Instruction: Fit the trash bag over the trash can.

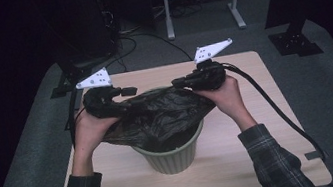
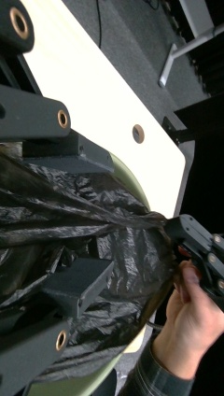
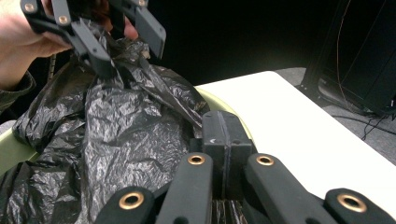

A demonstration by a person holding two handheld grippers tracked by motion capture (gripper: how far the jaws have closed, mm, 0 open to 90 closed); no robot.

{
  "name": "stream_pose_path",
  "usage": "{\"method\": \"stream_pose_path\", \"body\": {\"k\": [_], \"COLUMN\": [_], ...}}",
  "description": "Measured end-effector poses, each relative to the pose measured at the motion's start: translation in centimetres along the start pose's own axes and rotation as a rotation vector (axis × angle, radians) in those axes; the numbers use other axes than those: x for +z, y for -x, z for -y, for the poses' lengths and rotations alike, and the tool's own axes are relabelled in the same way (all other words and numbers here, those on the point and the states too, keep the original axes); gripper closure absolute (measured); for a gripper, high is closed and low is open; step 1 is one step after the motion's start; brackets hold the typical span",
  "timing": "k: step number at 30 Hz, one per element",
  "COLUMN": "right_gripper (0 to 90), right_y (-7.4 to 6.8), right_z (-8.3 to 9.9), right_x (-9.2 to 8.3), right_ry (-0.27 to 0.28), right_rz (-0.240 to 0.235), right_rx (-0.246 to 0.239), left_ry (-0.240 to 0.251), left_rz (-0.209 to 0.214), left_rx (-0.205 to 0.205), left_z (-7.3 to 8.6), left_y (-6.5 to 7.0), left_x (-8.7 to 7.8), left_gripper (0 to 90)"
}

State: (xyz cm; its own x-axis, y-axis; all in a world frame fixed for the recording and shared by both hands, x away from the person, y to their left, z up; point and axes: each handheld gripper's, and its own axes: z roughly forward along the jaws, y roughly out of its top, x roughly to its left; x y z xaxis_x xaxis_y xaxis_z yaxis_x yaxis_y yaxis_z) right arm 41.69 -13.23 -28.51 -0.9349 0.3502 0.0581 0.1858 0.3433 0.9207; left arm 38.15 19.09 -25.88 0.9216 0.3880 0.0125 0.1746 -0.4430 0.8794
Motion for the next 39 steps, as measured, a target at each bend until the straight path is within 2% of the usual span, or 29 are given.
{"method": "stream_pose_path", "body": {"k": [8,12,16,21,24,25,29,35,38,39], "right_gripper": [90.0,89.9,89.9,89.9,89.9,90.0,89.9,90.0,90.0,90.0], "right_y": [0.0,0.0,-0.1,-0.1,0.1,0.2,1.1,2.8,3.5,3.7], "right_z": [0.0,0.0,0.0,0.0,0.1,0.1,0.5,1.7,2.4,2.7], "right_x": [0.0,0.1,0.1,0.0,0.1,0.1,0.7,1.2,1.4,1.4], "right_ry": [0.006,0.005,0.008,0.001,-0.011,-0.017,-0.048,-0.071,-0.103,-0.097], "right_rz": [-0.005,-0.010,-0.012,-0.007,0.011,0.024,0.068,0.126,0.176,0.181], "right_rx": [-0.007,-0.014,-0.015,-0.020,-0.019,-0.021,-0.010,0.037,0.050,0.062], "left_ry": [0.041,0.089,0.058,0.007,-0.006,-0.003,0.003,0.002,0.010,0.010], "left_rz": [0.003,0.005,-0.006,0.004,-0.012,-0.017,-0.012,-0.008,-0.004,0.000], "left_rx": [-0.009,-0.019,-0.020,-0.032,-0.039,-0.040,-0.041,-0.034,-0.025,-0.022], "left_z": [-0.8,-1.1,-1.2,-0.5,0.2,0.5,1.5,2.5,2.9,3.0], "left_y": [-1.0,-1.2,-1.6,-2.0,-2.3,-2.3,-2.1,-1.7,-1.2,-1.0], "left_x": [-0.3,-0.6,-0.2,0.5,0.8,0.9,0.8,-0.1,-0.8,-1.0], "left_gripper": [47.5,47.4,50.1,61.4,61.9,59.2,56.3,60.8,61.5,62.6]}}
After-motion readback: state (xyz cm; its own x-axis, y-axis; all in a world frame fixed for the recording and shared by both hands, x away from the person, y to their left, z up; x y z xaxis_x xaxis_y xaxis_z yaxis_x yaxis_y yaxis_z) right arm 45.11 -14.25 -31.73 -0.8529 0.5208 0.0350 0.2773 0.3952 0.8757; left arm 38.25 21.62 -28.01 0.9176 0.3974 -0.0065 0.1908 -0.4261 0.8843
